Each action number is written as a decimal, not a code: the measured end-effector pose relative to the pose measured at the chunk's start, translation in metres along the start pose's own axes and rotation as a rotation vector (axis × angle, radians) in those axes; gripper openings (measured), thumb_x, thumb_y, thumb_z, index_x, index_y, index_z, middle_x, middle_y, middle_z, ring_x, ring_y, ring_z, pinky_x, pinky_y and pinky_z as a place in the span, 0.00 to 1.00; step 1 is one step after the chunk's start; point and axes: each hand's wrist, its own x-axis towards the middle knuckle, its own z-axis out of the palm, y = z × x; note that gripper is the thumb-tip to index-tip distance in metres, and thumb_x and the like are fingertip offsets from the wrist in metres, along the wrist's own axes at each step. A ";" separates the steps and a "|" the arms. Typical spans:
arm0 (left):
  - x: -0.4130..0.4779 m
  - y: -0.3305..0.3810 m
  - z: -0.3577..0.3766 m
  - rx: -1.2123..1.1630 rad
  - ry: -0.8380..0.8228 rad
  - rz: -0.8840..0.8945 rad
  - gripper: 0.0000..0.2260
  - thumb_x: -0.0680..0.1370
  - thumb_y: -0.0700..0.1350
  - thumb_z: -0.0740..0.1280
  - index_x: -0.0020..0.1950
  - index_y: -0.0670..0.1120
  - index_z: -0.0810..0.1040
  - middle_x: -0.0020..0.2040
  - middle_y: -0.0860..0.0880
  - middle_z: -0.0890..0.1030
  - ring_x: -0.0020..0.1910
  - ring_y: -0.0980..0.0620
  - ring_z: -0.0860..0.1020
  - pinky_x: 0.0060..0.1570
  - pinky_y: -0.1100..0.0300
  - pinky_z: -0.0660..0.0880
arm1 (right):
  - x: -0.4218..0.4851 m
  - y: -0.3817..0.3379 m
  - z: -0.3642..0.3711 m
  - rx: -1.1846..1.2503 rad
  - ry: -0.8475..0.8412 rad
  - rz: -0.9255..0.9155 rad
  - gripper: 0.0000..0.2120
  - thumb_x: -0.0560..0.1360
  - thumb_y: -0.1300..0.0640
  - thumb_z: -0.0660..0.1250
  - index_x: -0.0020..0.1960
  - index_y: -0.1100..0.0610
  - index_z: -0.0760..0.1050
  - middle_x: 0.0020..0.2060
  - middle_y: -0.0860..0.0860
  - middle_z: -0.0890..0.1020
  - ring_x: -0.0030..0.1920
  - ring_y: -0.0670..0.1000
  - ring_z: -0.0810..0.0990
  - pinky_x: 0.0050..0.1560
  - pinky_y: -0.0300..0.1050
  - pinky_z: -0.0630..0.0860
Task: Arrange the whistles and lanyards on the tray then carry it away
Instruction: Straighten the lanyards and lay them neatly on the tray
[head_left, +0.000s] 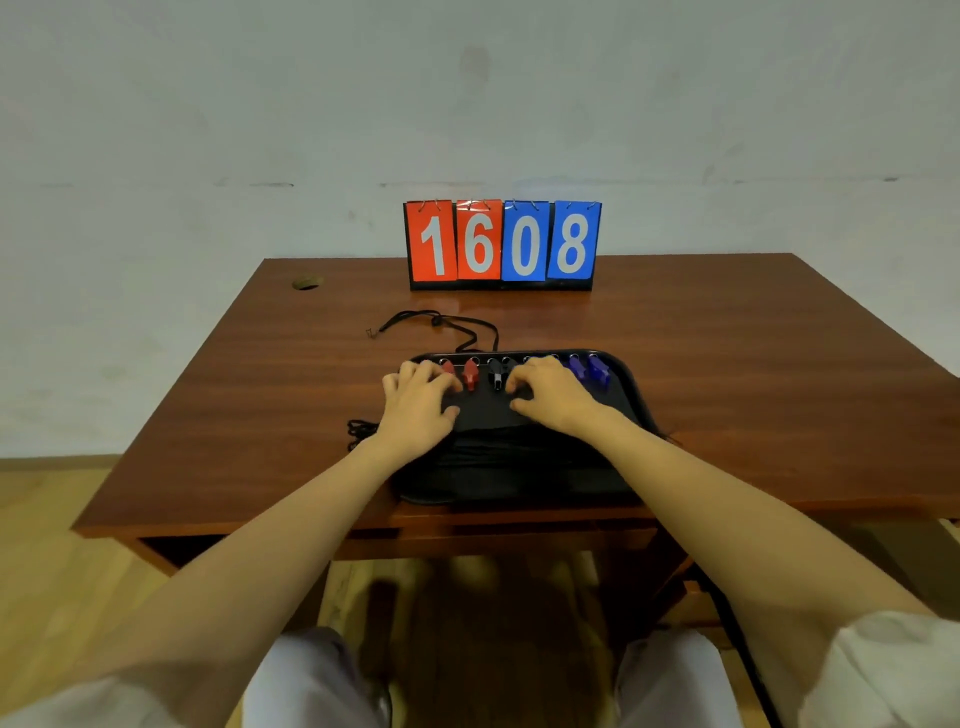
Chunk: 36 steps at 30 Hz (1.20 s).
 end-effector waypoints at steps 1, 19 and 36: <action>0.012 -0.004 -0.002 0.012 0.001 -0.012 0.13 0.77 0.49 0.64 0.61 0.51 0.74 0.62 0.49 0.70 0.65 0.46 0.63 0.62 0.50 0.58 | 0.015 -0.004 -0.002 0.005 0.012 -0.010 0.10 0.75 0.55 0.68 0.56 0.56 0.77 0.55 0.54 0.77 0.58 0.55 0.72 0.58 0.51 0.73; 0.176 -0.133 0.030 -0.001 -0.160 -0.366 0.14 0.81 0.45 0.59 0.62 0.40 0.71 0.61 0.41 0.70 0.61 0.41 0.70 0.59 0.49 0.71 | 0.233 0.017 0.053 0.026 -0.030 0.184 0.15 0.79 0.59 0.58 0.65 0.56 0.70 0.62 0.56 0.70 0.63 0.58 0.68 0.59 0.52 0.70; 0.151 -0.085 -0.026 -0.118 0.031 -0.198 0.06 0.80 0.41 0.57 0.55 0.44 0.70 0.49 0.44 0.82 0.48 0.41 0.78 0.52 0.51 0.71 | 0.195 0.022 -0.009 0.327 0.174 0.261 0.12 0.80 0.62 0.56 0.62 0.57 0.69 0.59 0.56 0.75 0.51 0.54 0.77 0.50 0.49 0.76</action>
